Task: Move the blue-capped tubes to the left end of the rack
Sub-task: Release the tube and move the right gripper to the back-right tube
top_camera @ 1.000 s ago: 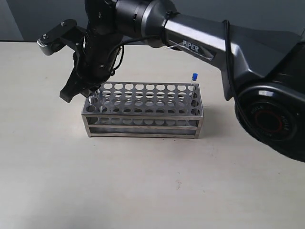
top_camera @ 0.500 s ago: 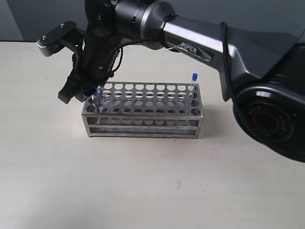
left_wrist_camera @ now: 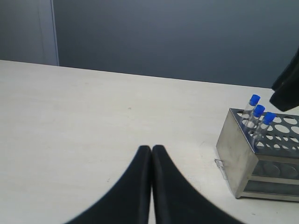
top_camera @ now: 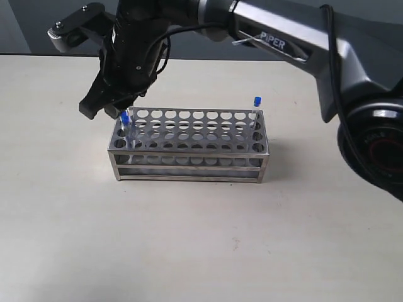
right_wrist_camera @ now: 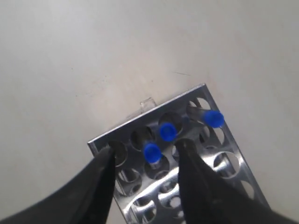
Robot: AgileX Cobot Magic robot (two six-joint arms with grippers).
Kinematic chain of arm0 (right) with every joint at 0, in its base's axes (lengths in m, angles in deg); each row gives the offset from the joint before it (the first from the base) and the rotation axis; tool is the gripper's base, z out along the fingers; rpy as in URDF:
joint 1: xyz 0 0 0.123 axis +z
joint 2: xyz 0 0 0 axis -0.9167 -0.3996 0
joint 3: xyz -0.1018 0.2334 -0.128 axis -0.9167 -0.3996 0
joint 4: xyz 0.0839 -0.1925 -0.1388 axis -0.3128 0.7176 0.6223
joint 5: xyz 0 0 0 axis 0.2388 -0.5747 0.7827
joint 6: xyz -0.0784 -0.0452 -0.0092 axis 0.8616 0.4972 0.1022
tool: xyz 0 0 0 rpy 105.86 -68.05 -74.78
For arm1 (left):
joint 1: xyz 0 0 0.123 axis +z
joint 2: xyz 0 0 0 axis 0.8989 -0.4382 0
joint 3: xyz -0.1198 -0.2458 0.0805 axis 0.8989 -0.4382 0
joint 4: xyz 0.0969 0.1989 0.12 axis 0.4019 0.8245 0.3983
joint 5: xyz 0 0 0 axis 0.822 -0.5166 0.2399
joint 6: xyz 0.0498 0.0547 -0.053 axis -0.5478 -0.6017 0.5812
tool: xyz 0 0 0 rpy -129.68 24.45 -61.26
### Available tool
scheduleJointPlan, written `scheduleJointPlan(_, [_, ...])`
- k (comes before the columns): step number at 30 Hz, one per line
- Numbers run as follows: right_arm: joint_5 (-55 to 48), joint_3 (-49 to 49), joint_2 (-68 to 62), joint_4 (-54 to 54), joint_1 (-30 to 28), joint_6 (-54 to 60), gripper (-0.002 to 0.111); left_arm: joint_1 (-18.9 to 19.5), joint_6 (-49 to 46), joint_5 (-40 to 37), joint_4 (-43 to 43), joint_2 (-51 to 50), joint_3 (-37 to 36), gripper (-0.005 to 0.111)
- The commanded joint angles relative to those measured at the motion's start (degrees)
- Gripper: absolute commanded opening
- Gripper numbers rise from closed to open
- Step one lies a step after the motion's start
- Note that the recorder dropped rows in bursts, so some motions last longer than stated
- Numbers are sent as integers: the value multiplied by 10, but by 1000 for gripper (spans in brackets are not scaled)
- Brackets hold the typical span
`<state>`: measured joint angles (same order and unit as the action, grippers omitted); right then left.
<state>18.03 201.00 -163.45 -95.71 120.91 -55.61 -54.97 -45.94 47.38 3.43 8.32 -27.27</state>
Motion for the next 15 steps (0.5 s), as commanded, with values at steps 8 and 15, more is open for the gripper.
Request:
scheduleJointPlan(8, [-67, 2, 53, 57, -53, -38, 43, -6, 0, -2, 0, 3, 2, 1])
scheduleJointPlan(15, [-67, -13, 75, 60, -132, -70, 39, -6, 0, -2, 0, 3, 2, 1])
